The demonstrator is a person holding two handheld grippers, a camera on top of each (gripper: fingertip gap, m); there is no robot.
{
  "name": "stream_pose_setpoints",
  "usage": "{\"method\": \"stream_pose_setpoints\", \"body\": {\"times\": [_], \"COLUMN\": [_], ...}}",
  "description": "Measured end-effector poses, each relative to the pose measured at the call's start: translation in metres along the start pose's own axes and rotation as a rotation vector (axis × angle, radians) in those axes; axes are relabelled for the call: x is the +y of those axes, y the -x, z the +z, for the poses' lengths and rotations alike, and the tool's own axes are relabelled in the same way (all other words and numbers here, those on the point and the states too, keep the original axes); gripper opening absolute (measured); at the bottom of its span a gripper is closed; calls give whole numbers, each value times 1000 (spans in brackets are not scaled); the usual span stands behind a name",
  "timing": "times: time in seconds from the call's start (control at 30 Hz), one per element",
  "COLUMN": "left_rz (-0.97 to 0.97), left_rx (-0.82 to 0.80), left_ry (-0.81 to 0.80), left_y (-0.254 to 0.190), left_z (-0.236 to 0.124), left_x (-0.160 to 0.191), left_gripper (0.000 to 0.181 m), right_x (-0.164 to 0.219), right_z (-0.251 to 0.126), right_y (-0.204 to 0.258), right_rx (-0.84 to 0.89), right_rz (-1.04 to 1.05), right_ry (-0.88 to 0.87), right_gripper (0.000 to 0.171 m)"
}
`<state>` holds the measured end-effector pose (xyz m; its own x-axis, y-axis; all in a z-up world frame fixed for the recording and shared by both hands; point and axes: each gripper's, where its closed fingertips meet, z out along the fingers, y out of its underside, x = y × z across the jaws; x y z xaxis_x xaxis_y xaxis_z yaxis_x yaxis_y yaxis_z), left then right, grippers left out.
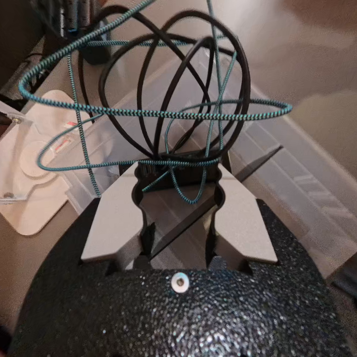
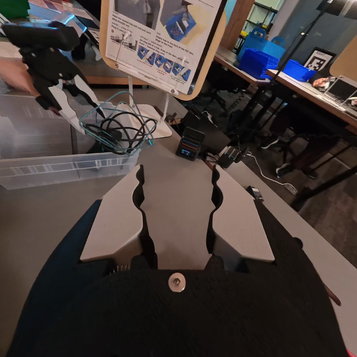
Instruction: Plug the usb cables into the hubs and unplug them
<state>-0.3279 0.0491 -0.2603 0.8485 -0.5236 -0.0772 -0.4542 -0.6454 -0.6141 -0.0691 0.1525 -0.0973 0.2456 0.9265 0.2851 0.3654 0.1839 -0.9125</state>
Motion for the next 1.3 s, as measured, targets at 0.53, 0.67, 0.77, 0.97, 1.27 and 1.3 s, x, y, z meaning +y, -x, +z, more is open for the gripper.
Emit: {"method": "stream_pose_setpoints", "body": {"times": [0.53, 0.67, 0.77, 0.97, 1.27, 1.3], "left_rz": [804, 754, 729, 791, 935, 954], "left_rx": [-97, 32, 92, 188, 271, 296], "left_ry": [573, 523, 469, 554, 664, 667], "left_y": [45, 39, 36, 32, 38, 36], "left_z": [-1, 2, 15, 47, 70, 72], "left_x": [34, 36, 34, 50, 66, 67], "left_gripper": [76, 80, 81, 80, 79, 79], "right_x": [20, 24, 26, 35, 47, 49], "right_z": [0, 0, 1, 10, 26, 27], "right_y": [-17, -18, -18, -16, -8, -7], "right_rx": [-32, -41, -48, -72, -104, -108], "right_rz": [56, 67, 75, 90, 81, 78], "right_ry": [36, 48, 51, 90, 160, 169], "right_gripper": [68, 68, 68, 68, 67, 67]}}
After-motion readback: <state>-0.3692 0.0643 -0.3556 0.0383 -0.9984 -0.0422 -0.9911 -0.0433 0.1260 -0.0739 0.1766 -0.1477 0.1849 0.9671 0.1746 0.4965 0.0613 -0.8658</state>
